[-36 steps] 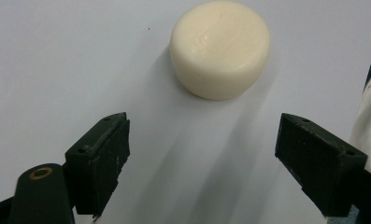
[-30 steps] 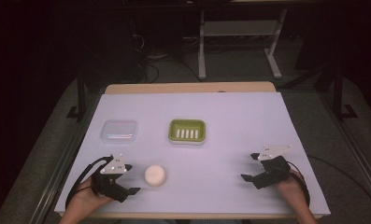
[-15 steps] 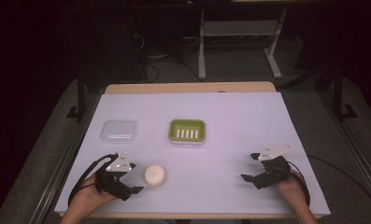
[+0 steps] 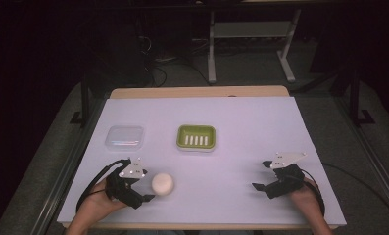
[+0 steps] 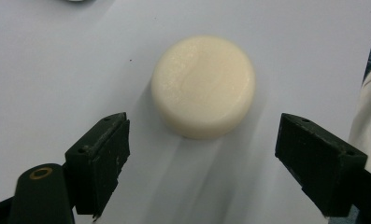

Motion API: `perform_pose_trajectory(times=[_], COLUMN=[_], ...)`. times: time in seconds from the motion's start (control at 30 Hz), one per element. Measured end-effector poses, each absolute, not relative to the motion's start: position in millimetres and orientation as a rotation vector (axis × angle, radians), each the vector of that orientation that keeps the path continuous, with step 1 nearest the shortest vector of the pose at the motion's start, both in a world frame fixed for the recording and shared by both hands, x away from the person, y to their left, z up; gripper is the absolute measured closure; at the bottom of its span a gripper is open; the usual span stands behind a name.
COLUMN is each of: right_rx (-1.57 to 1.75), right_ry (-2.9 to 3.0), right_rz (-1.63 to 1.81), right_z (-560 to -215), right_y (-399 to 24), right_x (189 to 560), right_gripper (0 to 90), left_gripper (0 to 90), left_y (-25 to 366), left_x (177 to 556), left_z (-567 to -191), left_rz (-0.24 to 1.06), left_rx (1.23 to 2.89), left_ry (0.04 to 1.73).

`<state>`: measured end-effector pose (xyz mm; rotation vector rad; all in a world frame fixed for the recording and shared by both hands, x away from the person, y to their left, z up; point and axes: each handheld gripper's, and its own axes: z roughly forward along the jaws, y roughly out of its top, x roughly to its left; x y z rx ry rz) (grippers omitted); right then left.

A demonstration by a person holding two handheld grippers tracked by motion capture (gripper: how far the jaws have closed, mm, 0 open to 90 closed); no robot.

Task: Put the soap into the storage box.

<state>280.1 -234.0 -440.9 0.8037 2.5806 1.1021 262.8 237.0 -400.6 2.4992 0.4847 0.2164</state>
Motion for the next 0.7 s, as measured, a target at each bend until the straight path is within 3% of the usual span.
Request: perform_pose_trajectory(times=[0.7], right_rx=[0.798], right_ry=[2.582], right_rz=[1.107], right_z=[-441], right_y=[-233], right_x=[280], right_gripper=[13.2], left_gripper=[17.5], left_y=[222], left_x=[270], left_z=[-402], left_rz=[0.214], left_rx=[2.55], left_ry=[0.467])
